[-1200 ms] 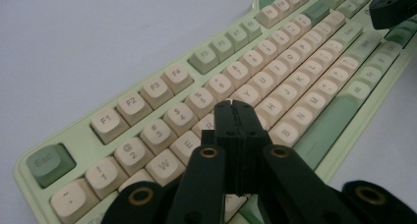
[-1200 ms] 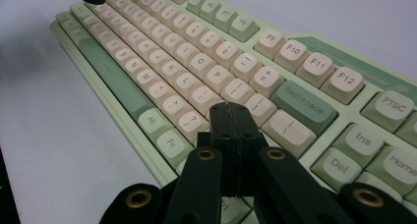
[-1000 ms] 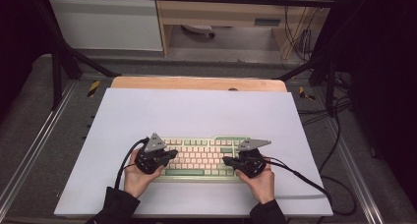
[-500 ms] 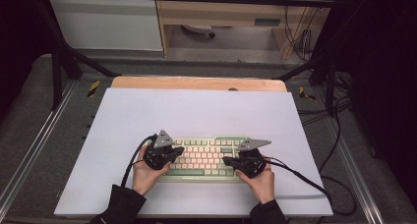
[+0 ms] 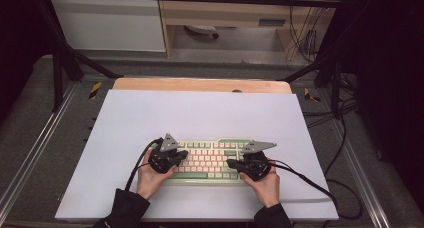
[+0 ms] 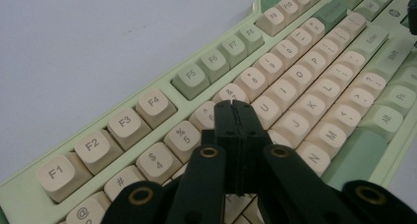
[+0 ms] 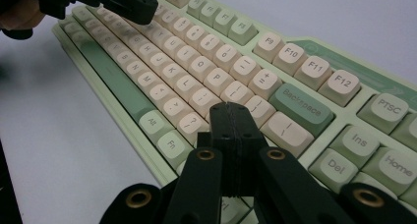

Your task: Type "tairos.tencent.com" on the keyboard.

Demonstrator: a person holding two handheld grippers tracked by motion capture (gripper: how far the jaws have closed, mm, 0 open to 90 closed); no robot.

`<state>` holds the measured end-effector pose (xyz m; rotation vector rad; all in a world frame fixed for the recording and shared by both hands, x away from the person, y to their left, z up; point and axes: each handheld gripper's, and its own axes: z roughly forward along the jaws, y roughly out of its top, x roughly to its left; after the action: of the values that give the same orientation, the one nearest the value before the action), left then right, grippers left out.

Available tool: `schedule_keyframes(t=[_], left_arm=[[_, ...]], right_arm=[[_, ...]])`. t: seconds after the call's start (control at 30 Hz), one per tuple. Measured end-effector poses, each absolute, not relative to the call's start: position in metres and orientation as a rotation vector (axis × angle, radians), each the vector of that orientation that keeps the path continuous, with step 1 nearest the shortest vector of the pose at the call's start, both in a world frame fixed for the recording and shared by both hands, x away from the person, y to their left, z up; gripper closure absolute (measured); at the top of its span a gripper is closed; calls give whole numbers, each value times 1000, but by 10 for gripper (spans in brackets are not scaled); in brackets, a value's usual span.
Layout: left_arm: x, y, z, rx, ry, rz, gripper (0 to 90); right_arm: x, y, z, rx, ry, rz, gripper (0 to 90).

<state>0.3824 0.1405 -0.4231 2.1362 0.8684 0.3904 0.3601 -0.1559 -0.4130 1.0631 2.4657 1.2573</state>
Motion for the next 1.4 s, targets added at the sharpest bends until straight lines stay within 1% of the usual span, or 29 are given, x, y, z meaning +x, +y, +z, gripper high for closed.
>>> schedule_keyframes(t=[0.43, 0.9, 1.4], left_arm=[[383, 141, -430, 2149, 868, 386, 900], [373, 148, -419, 2141, 835, 396, 900], [365, 171, -415, 2125, 859, 405, 900]], right_arm=[[360, -156, -413, 1061, 2466, 1260, 900], [360, -156, -413, 1058, 2468, 1259, 900], [360, -156, -413, 1059, 2472, 1254, 900]])
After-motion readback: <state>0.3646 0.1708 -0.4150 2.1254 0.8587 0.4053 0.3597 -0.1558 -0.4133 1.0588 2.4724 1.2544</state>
